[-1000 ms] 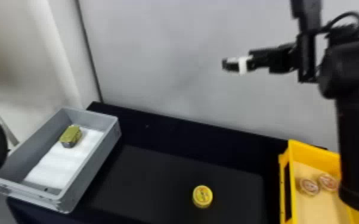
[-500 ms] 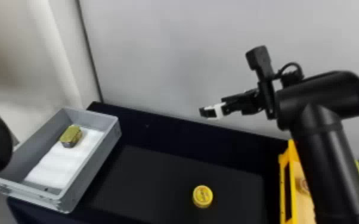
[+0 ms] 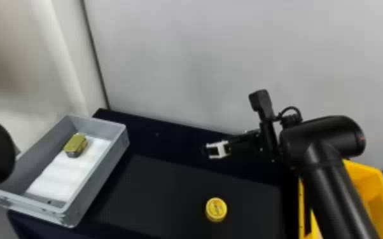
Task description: Pick up the round yellow can and place it in the yellow rectangular box
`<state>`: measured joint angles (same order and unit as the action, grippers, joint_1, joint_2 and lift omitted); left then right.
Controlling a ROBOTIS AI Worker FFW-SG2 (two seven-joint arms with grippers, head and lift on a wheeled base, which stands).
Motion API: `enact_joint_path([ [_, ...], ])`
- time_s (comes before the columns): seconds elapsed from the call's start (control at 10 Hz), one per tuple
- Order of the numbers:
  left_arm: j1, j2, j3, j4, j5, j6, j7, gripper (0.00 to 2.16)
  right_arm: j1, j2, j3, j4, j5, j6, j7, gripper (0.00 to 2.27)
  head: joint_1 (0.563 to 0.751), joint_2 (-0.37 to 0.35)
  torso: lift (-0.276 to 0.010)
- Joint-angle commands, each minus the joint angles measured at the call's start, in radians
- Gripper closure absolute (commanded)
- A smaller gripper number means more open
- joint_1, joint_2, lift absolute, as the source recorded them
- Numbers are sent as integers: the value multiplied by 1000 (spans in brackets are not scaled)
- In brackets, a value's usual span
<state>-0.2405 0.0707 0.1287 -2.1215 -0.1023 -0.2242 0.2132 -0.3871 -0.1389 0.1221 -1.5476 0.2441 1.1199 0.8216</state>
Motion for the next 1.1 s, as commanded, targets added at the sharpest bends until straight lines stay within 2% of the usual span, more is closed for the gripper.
enact_joint_path([
  [0.0, 4, -6, 3, 2, 3, -7, 0, 82, 17, -7, 48, 44, 170, -56, 105, 71, 694, -78, 0],
  [0.2, 4, -6, 5, 2, 4, -12, 0, 82, 34, -10, 93, 87, 265, -113, 162, 71, 694, -78, 0],
  [0.6, 4, -5, 8, 3, 6, -20, 0, 82, 77, 13, 103, 248, 267, -242, 190, 71, 694, -78, 0],
  [0.9, 1, -5, 2, 8, 6, -23, 0, 82, 70, 1, 133, 336, 270, -320, 190, 71, 694, -78, 0],
  [1.0, 1, -3, 2, 8, 7, -23, 0, 82, 62, -15, 159, 354, 276, -343, 190, 71, 694, -78, 0],
])
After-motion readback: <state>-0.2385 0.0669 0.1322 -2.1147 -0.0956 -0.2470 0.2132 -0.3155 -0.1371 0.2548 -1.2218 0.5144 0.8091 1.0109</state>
